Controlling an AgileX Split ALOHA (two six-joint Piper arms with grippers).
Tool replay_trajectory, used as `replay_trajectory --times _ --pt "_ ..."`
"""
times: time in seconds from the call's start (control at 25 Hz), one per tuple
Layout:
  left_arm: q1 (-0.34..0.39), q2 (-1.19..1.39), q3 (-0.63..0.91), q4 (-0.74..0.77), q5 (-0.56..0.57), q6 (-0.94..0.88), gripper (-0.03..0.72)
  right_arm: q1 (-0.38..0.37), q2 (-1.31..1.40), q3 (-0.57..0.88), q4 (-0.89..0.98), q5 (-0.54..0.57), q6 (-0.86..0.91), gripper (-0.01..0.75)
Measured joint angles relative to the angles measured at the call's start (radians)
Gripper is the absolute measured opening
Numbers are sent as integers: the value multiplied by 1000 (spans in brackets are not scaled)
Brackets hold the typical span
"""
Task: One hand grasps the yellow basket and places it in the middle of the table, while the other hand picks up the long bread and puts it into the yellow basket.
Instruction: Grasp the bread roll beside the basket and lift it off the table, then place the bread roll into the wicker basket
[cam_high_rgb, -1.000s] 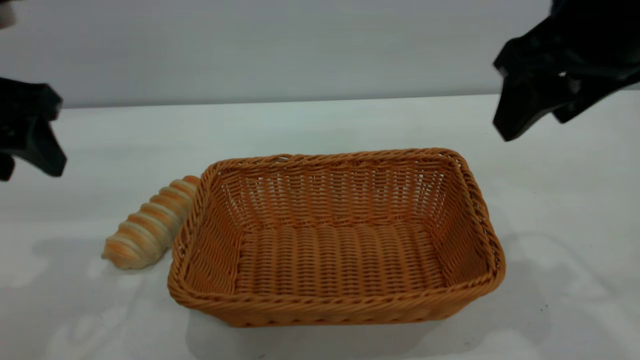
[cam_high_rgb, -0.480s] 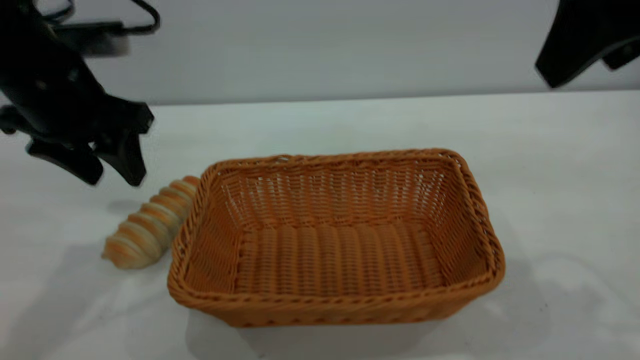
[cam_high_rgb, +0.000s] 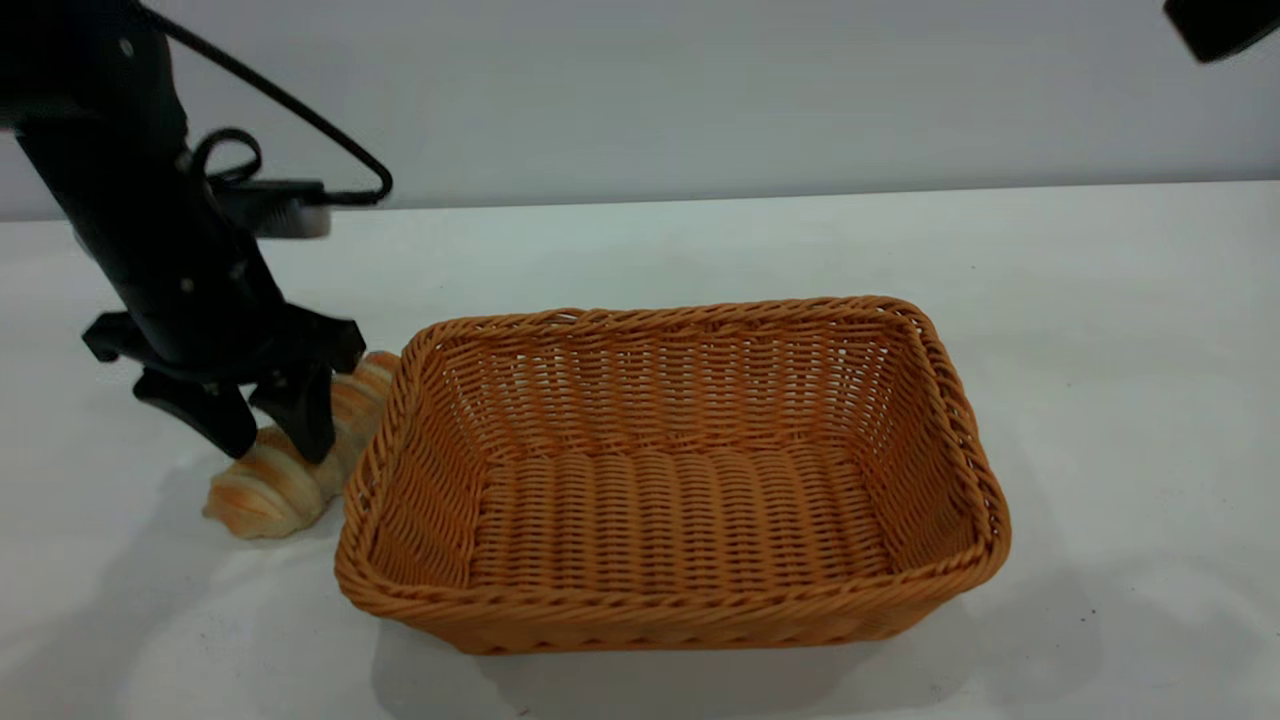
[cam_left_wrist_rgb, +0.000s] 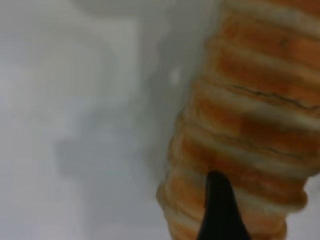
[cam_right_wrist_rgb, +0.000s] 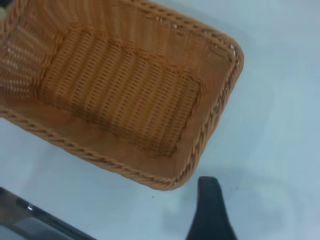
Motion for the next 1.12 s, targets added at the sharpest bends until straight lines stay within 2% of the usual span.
replay_trajectory --times 0.08,0.24,0.32,0.52,0.56,0.96,1.12 --pt "0 10 -1 4 -16 0 509 0 -6 0 0 2 0 544" --pt "0 20 -1 20 -36 0 399 0 -6 0 0 11 0 544" --pt "0 22 -1 23 -40 0 324 0 -6 0 0 14 -1 544" --pt "0 23 -1 36 -43 0 68 0 -6 1 0 16 -1 544" --pt "0 23 -1 44 -43 0 45 0 -6 1 0 16 -1 544" --pt "0 -167 -1 98 53 -3 45 0 -6 1 1 17 -16 544" --pt "0 -295 -1 15 76 -12 45 0 -6 1 3 17 -17 544"
